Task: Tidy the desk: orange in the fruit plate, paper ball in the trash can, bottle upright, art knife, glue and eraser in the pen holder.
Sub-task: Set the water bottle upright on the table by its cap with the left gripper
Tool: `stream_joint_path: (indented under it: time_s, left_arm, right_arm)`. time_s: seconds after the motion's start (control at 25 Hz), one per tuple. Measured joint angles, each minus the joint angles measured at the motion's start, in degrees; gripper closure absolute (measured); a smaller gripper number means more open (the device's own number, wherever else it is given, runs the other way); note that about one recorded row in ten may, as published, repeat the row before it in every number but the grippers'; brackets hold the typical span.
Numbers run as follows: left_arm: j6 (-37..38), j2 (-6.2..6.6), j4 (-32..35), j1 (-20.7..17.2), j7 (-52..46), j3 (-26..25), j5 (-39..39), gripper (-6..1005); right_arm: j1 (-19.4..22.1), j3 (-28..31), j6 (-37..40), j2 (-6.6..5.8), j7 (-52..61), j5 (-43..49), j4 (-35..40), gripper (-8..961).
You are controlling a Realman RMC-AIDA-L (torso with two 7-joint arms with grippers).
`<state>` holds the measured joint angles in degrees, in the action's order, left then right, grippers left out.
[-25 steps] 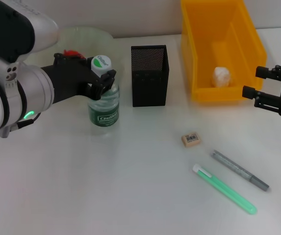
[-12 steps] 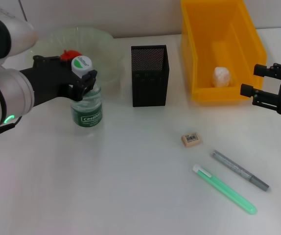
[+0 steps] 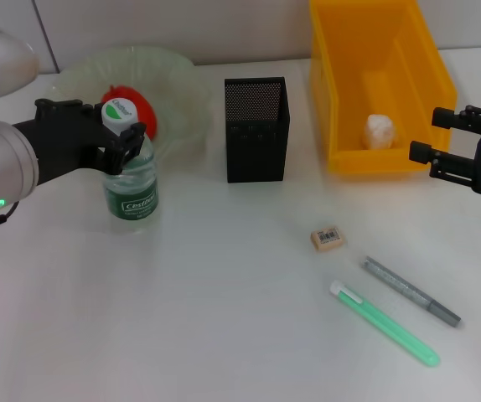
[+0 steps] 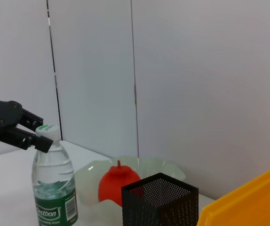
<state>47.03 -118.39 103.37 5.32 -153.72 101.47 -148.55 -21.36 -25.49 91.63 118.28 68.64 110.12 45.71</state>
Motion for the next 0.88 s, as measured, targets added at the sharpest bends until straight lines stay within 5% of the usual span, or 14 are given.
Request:
stream_joint_path:
  time_s: [0.88]
  left_arm:
    - [-0.4, -0.07, -0.4, -1.2, 0.0, -1.2, -0.2, 558]
  right_arm:
    - [0.0, -0.1, 0.3, 0.02, 0.1, 0.0, -0.3, 286]
